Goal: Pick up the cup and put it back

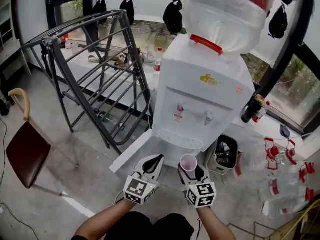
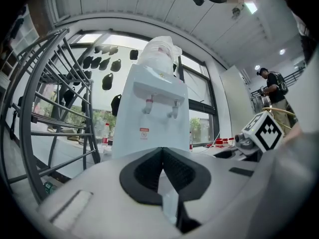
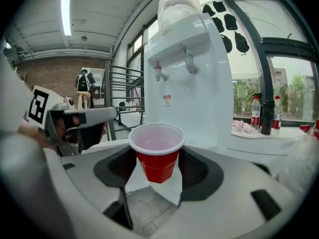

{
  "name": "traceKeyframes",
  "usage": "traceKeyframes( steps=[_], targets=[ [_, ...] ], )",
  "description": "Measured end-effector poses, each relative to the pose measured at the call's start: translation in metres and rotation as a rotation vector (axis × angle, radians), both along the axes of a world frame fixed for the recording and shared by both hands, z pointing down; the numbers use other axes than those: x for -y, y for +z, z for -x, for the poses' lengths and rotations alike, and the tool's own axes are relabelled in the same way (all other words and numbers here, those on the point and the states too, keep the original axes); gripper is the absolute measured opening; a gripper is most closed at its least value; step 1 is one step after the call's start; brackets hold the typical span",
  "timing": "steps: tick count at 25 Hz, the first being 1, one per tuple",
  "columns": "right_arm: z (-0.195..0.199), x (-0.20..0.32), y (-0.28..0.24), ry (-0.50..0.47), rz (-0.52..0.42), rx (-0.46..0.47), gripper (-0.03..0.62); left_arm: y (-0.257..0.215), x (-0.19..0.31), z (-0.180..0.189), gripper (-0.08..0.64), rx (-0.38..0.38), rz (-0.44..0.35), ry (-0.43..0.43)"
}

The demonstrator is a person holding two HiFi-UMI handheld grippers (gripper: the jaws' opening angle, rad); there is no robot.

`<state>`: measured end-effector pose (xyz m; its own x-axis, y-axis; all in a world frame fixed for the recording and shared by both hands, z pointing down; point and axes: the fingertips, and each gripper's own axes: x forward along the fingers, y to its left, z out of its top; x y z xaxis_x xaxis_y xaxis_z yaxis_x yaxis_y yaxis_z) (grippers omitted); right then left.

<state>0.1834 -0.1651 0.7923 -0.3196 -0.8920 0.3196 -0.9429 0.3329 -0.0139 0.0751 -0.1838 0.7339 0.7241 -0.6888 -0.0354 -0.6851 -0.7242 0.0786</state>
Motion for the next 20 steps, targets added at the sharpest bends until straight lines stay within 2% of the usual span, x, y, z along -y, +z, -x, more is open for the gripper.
traceKeyframes(
  steps=[5,9,14,20],
  targets=[
    [-0.011,0.016,-0.049,0.009,-0.077,-0.012,0.250,-0.009,-0.003,-0.004,0.006,-0.012,-0.010,0.008],
    [-0.022,0.041,-0.067,0.037,-0.114,-0.008,0.250,-0.012,-0.007,-0.007,0.006,-0.008,-0.022,0.015],
    [-0.032,0.074,-0.068,0.067,-0.114,-0.011,0.250,-0.010,-0.003,-0.007,0.006,-0.019,-0.019,0.012],
    [-0.041,0.097,-0.046,0.099,-0.069,-0.024,0.250,-0.006,0.001,-0.004,0.006,-0.021,-0.016,0.012]
  ],
)
